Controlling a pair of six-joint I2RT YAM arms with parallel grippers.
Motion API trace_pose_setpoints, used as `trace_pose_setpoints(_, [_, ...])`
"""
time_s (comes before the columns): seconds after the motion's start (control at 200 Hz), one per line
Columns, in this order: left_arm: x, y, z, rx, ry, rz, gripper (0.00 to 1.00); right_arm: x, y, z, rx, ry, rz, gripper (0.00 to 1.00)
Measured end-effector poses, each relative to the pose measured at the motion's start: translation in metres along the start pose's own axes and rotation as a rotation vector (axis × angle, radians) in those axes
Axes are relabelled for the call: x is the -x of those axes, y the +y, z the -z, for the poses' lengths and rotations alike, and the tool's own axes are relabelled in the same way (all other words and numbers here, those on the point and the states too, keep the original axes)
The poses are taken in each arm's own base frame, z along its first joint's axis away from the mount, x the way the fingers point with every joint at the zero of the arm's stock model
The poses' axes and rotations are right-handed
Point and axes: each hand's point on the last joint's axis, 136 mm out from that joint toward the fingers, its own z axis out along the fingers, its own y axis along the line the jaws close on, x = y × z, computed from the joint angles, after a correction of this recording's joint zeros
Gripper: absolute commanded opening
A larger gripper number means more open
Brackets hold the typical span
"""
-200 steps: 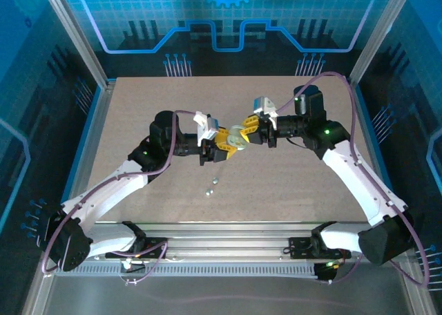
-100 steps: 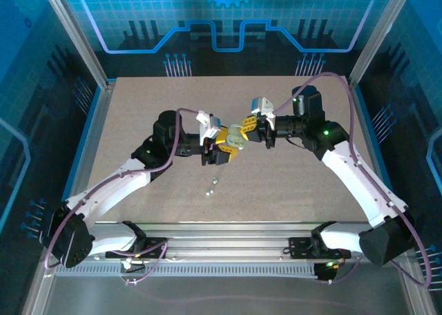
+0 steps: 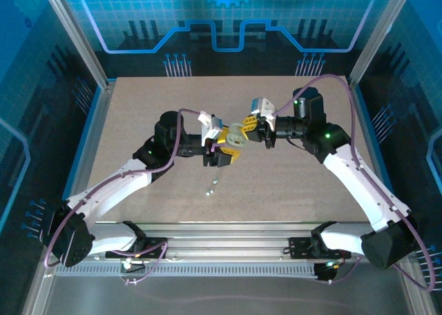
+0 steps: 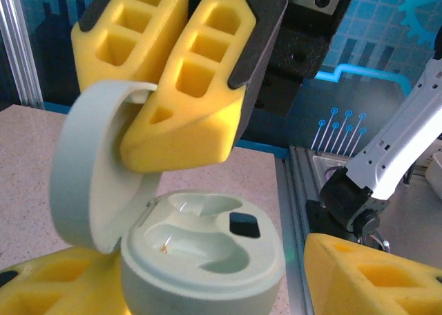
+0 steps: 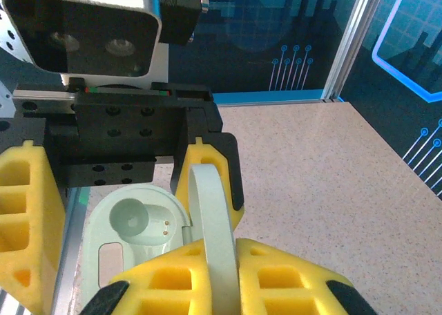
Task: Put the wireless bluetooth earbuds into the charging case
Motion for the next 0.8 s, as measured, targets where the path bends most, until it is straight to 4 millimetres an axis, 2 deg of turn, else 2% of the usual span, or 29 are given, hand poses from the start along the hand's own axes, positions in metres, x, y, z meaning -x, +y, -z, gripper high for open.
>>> trace_pose_setpoints(0.18, [0.0023, 0.0011, -0.0001, 0.007, -0.008, -0.007, 0.51, -0.0004, 0.0006, -0.0006, 0.001, 0.001, 0.000, 0.14])
trace_pose_setpoints(0.42, [0.0014, 0.0032, -0.0001, 0.019, -0.005, -0.008, 0.42, -0.0002, 0.0011, -0.0007, 0.003, 0.001, 0.000, 0.16])
trace_pose_setpoints(0.575, [0.0005, 0.0035, -0.0001, 0.021, -0.002, -0.006, 0.37, -0.0001, 0.0008, -0.0007, 0.002, 0.001, -0.006, 0.24])
trace_pose_setpoints(0.655, [-0.0006, 0.0035, -0.0001, 0.021, 0.002, -0.009, 0.36, 0.0009, 0.0000, -0.0007, -0.002, -0.003, -0.002, 0.33])
trace_pose_setpoints(0.8, [-0.0006, 0.0036, 0.0000, 0.022, 0.002, -0.024, 0.35, -0.0010, -0.0045, -0.0007, -0.028, 0.008, -0.017, 0.40])
